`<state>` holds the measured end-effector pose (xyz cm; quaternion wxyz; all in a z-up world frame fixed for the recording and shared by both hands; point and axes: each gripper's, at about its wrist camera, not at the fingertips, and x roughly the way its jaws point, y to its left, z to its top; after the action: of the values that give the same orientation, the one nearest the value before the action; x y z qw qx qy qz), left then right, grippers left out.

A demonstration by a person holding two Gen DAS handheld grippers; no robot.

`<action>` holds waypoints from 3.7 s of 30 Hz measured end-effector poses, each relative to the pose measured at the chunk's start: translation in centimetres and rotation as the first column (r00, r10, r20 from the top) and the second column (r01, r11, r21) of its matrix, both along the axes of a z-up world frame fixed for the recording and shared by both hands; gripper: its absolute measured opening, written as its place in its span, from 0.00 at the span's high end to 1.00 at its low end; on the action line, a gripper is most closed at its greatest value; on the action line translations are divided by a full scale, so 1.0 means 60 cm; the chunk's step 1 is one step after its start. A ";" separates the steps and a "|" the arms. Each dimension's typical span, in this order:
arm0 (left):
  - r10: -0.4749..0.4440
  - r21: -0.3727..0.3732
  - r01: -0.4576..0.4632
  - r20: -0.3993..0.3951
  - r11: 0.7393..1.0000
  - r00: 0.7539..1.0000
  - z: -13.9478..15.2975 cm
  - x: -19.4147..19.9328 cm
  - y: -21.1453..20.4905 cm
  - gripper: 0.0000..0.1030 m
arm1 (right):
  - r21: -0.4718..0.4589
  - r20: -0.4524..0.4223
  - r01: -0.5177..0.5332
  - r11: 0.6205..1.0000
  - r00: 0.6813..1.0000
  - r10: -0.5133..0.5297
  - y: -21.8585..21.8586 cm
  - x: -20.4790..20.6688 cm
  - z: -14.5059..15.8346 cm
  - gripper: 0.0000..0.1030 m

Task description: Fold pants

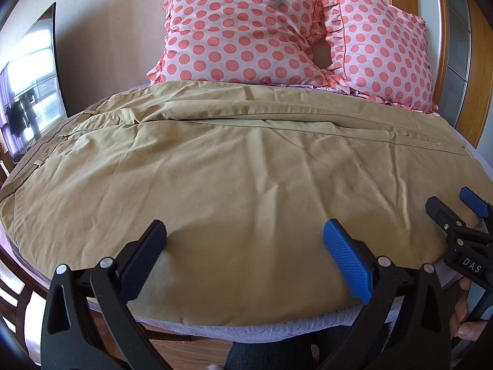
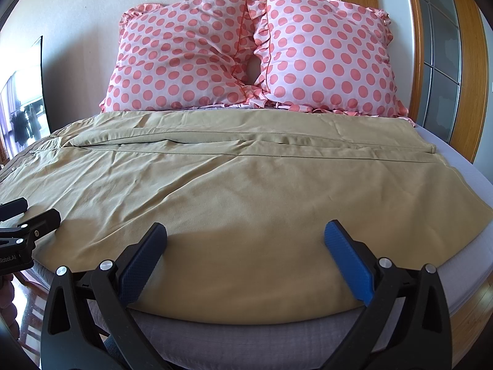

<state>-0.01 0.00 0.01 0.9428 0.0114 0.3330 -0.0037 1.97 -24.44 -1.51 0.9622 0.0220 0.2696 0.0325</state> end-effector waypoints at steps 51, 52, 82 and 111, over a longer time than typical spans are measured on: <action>0.000 0.000 0.000 0.005 1.000 1.000 0.000 0.000 0.000 0.02 | 0.001 0.010 0.001 1.000 1.000 -0.001 0.000 -0.002 -0.001 0.01; 0.000 0.001 0.000 0.005 1.000 1.000 0.000 0.000 0.000 0.02 | 0.000 0.010 0.001 1.000 1.000 -0.001 0.001 -0.002 -0.001 0.01; 0.056 -0.004 -0.056 0.044 0.998 0.997 0.092 0.104 0.054 0.02 | 0.134 -0.216 0.448 0.884 0.884 -0.415 -0.297 0.299 0.126 0.01; 0.046 -0.397 -0.065 -0.058 0.916 0.997 0.047 0.196 0.150 0.02 | 0.417 -0.272 0.586 0.694 0.810 -0.520 -0.421 0.410 0.025 0.95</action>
<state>11.75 8.98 2.85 0.9170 -0.1902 0.3477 -0.0448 26.60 -49.68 0.00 0.8697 0.3434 0.2967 -0.1943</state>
